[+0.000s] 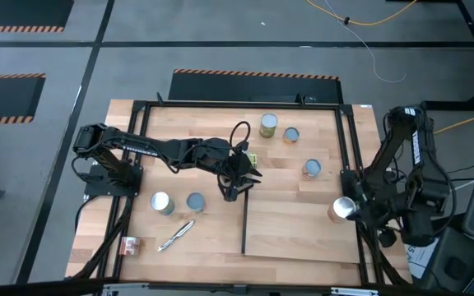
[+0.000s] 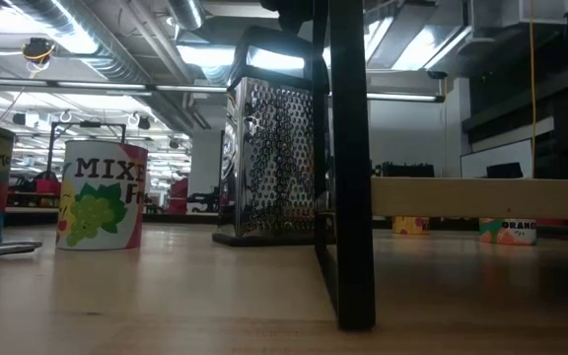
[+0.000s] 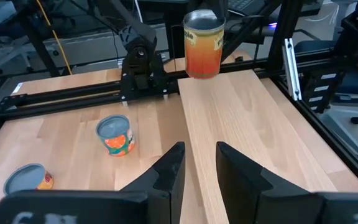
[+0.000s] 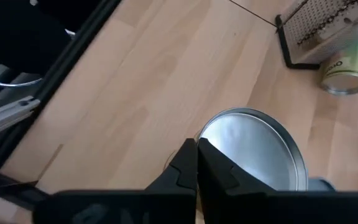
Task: Pick and place cans onto a shelf
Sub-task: Put the large canned pineapple on the shelf
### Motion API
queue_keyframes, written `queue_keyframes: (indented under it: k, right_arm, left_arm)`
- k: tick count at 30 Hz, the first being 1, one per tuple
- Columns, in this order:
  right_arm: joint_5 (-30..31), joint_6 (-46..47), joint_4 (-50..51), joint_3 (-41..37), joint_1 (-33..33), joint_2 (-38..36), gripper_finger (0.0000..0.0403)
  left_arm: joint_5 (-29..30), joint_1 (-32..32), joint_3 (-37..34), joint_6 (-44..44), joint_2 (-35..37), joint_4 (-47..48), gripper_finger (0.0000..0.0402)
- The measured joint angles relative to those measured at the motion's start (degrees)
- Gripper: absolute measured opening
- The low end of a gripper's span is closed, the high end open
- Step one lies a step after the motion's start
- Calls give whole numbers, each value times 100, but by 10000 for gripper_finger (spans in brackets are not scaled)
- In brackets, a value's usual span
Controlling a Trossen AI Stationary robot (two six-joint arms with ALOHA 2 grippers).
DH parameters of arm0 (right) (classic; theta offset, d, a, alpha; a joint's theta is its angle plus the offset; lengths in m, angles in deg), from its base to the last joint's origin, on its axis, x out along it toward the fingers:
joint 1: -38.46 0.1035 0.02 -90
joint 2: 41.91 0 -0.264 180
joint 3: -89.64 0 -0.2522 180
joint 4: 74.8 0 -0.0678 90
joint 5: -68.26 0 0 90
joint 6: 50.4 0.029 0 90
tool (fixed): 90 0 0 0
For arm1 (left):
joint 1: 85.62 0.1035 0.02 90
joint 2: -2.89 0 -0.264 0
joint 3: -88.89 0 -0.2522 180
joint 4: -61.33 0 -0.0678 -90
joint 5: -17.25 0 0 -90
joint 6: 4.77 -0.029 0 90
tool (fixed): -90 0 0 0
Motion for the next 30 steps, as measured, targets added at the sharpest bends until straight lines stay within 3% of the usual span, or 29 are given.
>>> queue_keyframes:
  k: [8, 30]
  right_arm:
    - [-114, 125, -710, -888, 28, -203, 0]
    - [-362, 323, -753, -939, 26, 94, 6]
  left_arm:
    - [0, 0, 0, -1, 0, 1, 82]
    - [65, 0, 0, 0, 0, 1, 82]
